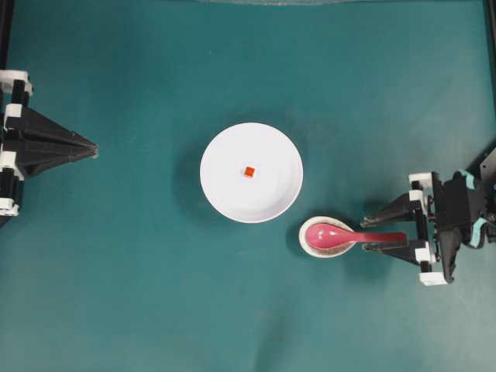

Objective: Grip the spoon and scoop the red block from the bowl with right arm.
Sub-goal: 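Move the right gripper toward the pink spoon handle in the spoon rest, then lower the right gripper around the pink spoon handle and close it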

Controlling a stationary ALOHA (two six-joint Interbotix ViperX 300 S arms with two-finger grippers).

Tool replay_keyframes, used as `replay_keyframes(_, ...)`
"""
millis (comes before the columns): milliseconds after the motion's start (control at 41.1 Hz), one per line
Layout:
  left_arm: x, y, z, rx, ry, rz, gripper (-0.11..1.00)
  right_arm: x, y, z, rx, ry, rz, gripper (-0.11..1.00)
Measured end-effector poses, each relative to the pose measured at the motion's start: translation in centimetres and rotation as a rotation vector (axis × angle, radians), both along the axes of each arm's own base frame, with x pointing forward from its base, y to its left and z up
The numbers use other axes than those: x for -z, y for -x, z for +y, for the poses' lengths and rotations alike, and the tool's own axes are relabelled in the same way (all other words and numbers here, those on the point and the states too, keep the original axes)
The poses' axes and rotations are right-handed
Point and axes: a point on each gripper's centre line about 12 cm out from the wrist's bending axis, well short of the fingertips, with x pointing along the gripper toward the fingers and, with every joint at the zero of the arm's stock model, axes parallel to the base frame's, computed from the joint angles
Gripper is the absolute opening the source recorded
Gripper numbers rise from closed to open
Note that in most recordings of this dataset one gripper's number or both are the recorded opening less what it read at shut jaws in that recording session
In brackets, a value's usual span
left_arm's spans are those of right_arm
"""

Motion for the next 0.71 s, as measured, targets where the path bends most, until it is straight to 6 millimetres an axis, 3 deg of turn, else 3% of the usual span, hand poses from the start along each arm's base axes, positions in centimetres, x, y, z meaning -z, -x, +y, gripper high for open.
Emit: replay_keyframes(706, 0.0, 0.0, 0.0, 0.001, 0.002, 0.002, 0.01, 2.2, -0.2, 0.2, 0.031, 0.031, 0.093, 0.52)
